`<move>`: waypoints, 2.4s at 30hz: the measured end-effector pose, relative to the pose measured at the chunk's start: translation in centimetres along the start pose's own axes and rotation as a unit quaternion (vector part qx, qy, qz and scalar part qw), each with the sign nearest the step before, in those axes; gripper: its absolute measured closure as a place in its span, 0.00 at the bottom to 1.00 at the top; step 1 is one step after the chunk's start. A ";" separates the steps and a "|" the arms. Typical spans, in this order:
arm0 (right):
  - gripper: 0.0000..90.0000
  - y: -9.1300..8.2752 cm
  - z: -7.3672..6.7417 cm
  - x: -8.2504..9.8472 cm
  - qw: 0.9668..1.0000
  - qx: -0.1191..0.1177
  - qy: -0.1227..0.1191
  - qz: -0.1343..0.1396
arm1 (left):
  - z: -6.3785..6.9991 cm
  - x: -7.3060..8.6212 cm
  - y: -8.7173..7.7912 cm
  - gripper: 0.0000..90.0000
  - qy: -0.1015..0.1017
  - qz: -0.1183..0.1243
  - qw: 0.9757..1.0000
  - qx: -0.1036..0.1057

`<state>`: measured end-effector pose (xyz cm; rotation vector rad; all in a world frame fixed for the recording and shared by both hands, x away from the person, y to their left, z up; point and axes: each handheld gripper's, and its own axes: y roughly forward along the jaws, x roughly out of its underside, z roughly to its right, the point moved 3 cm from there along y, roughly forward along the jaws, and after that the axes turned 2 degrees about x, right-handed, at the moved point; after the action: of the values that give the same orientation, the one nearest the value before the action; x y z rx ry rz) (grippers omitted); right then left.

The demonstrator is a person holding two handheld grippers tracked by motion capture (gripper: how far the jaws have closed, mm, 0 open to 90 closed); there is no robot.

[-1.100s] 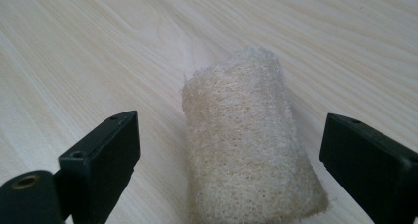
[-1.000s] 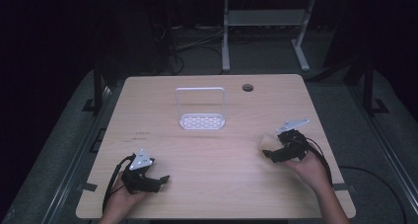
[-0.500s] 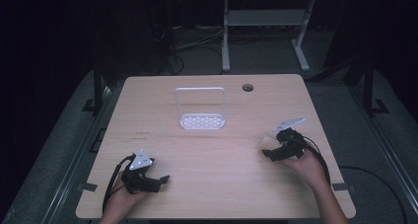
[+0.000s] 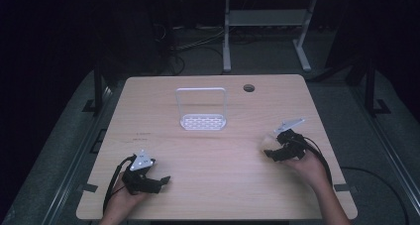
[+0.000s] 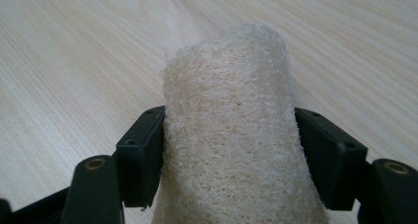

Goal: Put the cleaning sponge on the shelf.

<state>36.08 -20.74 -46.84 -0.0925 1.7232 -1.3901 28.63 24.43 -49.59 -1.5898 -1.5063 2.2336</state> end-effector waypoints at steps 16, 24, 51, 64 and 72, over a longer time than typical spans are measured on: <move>0.35 -1.3 -0.7 -1.6 1.000 0.001 -0.009 0.014 | 0.0 0.0 0.0 0.14 0.000 0.002 1.000 0.000; 0.35 -1.6 -1.0 -2.5 1.000 -0.002 -0.015 0.017 | 0.0 0.0 0.0 0.14 0.000 0.002 1.000 0.000; 0.35 -1.3 -2.7 -5.8 0.999 -0.018 -0.039 0.025 | 0.0 0.0 0.0 0.14 0.001 -0.001 1.000 0.002; 0.35 -0.7 -3.7 -7.5 0.998 -0.028 -0.051 0.030 | 0.0 0.0 0.0 0.14 0.001 -0.001 1.000 0.002; 0.35 -0.4 -4.4 -8.6 0.997 -0.033 -0.059 0.033 | 0.0 0.0 0.0 0.14 0.001 -0.001 1.000 0.002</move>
<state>38.14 -12.87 -41.64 -0.1514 1.6591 -1.2551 28.62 24.42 -49.57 -1.5882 -1.5027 2.2304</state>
